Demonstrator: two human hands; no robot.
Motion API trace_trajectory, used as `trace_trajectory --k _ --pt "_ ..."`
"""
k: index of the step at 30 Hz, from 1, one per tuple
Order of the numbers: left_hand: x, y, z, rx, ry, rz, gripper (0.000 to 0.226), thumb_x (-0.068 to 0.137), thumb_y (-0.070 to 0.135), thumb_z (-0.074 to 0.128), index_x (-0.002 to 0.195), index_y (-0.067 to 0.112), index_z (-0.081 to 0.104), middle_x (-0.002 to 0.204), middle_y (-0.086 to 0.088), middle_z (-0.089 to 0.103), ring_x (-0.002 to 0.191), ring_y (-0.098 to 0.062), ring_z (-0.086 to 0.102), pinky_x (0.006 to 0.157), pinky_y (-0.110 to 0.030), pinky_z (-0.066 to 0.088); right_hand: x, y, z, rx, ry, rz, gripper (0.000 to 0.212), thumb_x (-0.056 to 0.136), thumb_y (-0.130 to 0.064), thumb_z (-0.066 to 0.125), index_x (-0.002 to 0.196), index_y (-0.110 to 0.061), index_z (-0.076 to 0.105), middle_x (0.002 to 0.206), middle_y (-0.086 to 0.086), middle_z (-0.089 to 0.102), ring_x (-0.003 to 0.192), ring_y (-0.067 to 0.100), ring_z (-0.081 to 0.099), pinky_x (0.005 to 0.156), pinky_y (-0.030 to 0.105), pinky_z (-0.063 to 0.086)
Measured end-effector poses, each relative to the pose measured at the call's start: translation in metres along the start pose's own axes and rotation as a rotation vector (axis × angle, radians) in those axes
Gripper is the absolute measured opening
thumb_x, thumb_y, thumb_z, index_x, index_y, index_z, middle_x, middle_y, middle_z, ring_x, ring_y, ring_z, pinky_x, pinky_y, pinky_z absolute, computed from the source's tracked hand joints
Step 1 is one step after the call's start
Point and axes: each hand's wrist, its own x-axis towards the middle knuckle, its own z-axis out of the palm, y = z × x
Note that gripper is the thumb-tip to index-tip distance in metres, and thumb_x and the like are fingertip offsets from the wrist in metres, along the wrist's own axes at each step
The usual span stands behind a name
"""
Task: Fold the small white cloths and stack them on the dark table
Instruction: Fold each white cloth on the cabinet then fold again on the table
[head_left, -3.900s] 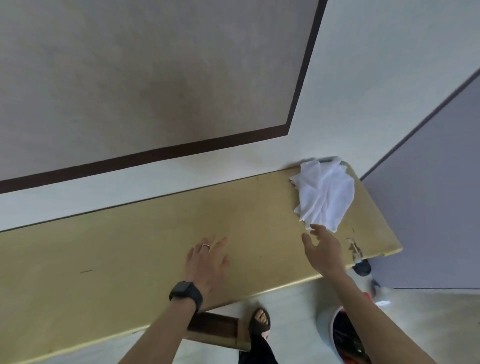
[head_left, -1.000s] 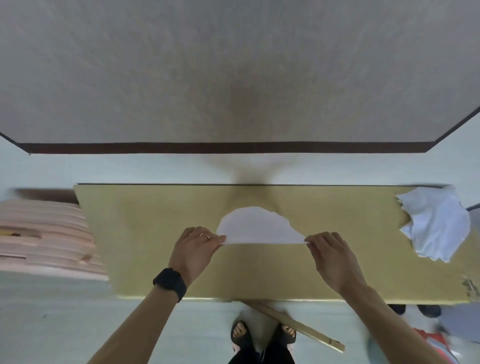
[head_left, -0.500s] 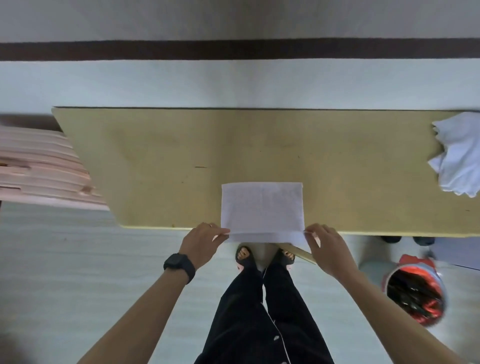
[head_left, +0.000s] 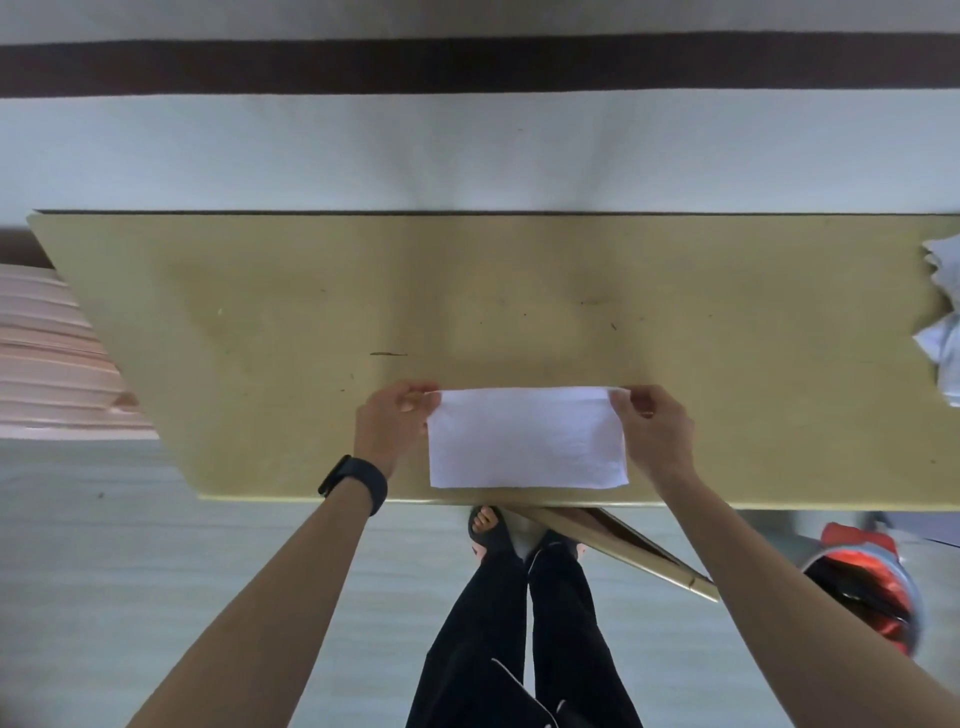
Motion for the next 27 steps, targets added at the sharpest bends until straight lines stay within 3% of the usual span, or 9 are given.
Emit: trace_trajectory --k 2,4,7,15,19,23,27 --pt "0.004 -0.003 0.001 0.031 -0.017 0.000 0.017 0.092 0.030 0.068 0.108 0.027 0.074 0.095 0.007 0.074 0.076 -0.014 0.071 0.061 -0.007 0.048 0.002 0.000 0.002 -0.007 0.011 0.002 0.017 0.096 -0.033 0.061 0.103 -0.019 0.068 0.089 -0.007 0.066 0.086 0.012 0.060 0.078 0.023 0.040" --pt "0.007 -0.006 0.002 0.098 -0.026 0.015 0.016 0.092 0.034 0.067 0.105 0.031 0.075 0.092 0.009 0.074 0.077 -0.013 0.070 0.076 -0.020 0.055 0.002 -0.001 0.002 -0.027 0.018 -0.002 0.014 0.096 -0.031 0.060 0.101 -0.020 0.067 0.088 -0.006 0.066 0.085 0.013 0.059 0.077 0.024 0.039" --pt "0.009 -0.008 0.003 0.186 -0.019 0.055 0.014 0.090 0.036 0.068 0.102 0.034 0.075 0.089 0.010 0.073 0.084 -0.013 0.068 0.086 -0.031 0.055 0.001 -0.002 0.003 -0.050 0.031 -0.010 0.012 0.097 -0.029 0.057 0.100 -0.020 0.065 0.085 -0.007 0.064 0.081 0.012 0.057 0.076 0.023 0.038" --pt "0.008 -0.005 0.007 0.373 -0.017 0.099 0.011 0.092 0.039 0.061 0.099 0.034 0.068 0.090 0.011 0.069 0.089 -0.016 0.064 0.080 -0.037 0.055 0.004 -0.005 0.010 -0.151 0.080 -0.024 0.009 0.095 -0.025 0.056 0.096 -0.018 0.061 0.083 -0.006 0.062 0.084 0.017 0.055 0.077 0.026 0.037" --pt "0.005 -0.005 0.009 0.526 -0.004 0.160 0.011 0.093 0.042 0.056 0.100 0.036 0.063 0.094 0.013 0.063 0.089 -0.014 0.061 0.076 -0.032 0.051 0.005 -0.001 0.014 -0.188 0.113 -0.058 0.006 0.095 -0.022 0.054 0.098 -0.018 0.057 0.100 0.001 0.057 0.090 0.018 0.051 0.082 0.029 0.037" --pt "0.000 -0.003 0.012 0.665 -0.004 0.217 0.019 0.097 0.041 0.051 0.108 0.030 0.061 0.104 0.007 0.061 0.090 -0.019 0.061 0.074 -0.033 0.051 0.004 0.003 0.014 -0.153 0.141 -0.051 0.020 0.094 -0.024 0.056 0.112 -0.015 0.056 0.108 0.002 0.056 0.096 0.022 0.054 0.089 0.036 0.043" --pt "-0.003 -0.008 0.020 0.848 0.082 0.523 0.021 0.093 0.032 0.059 0.109 0.018 0.061 0.108 -0.007 0.066 0.098 -0.029 0.060 0.073 -0.037 0.050 -0.022 0.001 0.009 -0.185 0.237 -0.206 0.034 0.092 -0.025 0.061 0.123 -0.013 0.053 0.112 0.003 0.053 0.103 0.020 0.046 0.091 0.031 0.037"
